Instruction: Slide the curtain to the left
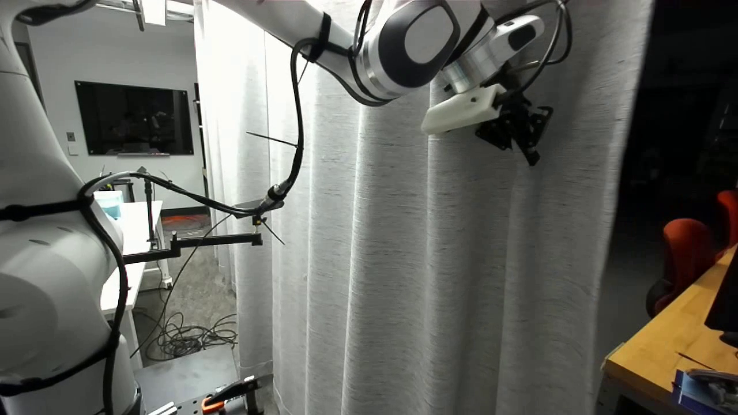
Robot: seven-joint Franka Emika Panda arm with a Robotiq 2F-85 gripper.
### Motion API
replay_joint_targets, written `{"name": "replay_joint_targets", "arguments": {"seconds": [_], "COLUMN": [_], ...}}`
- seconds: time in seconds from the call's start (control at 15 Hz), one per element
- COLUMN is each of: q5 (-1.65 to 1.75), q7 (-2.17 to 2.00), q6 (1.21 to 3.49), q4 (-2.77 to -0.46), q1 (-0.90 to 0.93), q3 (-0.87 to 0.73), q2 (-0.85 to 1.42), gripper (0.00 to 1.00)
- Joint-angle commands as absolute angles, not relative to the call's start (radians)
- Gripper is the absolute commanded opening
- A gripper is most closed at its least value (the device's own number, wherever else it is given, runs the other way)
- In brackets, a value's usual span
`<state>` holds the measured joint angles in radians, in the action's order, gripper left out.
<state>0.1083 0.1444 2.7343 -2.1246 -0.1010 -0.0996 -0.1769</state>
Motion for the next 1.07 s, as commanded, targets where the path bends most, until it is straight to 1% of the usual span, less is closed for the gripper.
{"name": "replay_joint_targets", "arguments": {"seconds": [0.0,0.67,1.0], "q5": [0.033,-0.122,-0.161], "q7": [0.157,0.134,0.121], "q6": [2.729,2.711,2.715], "q4": [-2.225,-2.352,-2.343], "q1": [-0.024,0.162,0.231], "q3": [-0.059,0.034,0.073], "q2": [-0.209,-0.348,-0.359], "gripper": [0.0,0.0,0.0]}}
